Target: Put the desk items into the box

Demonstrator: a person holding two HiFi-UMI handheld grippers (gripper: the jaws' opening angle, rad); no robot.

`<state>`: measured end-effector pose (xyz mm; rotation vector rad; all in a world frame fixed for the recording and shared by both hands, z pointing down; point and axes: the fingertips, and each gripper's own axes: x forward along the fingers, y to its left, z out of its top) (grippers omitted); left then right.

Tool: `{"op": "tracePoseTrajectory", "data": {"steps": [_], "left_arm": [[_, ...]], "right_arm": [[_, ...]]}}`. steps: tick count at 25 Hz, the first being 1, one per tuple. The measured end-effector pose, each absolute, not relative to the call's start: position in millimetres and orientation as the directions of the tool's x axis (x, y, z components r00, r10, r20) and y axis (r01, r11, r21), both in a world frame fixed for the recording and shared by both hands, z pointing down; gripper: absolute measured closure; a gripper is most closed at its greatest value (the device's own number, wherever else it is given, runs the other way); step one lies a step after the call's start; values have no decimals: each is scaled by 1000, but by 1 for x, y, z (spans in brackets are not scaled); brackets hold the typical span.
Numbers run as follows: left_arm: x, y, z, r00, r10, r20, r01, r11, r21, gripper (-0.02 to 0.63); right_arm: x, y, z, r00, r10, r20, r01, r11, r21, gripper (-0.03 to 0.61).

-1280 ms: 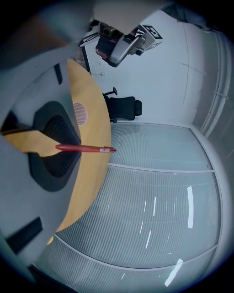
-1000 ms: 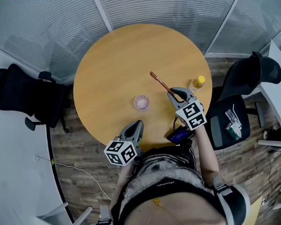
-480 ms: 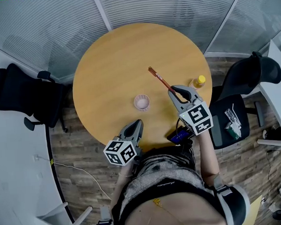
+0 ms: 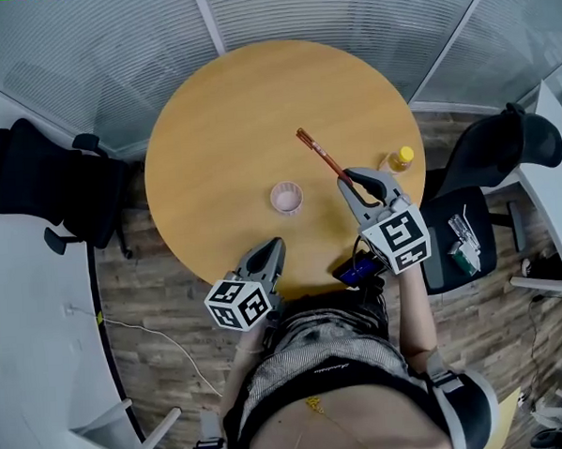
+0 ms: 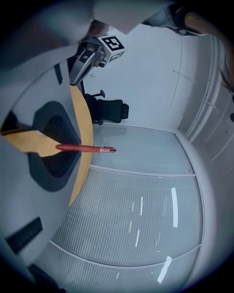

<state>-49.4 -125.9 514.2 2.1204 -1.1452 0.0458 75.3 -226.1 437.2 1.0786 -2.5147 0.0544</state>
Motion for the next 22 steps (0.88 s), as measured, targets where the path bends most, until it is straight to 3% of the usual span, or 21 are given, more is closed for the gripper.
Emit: {"op": "tracePoseTrajectory", "data": {"steps": [22], "left_arm": [[-102, -123, 516, 637, -682, 359, -715, -350, 605, 612]], "right_arm": [[27, -210, 510, -537, -597, 596, -711, 701, 62, 518]]}}
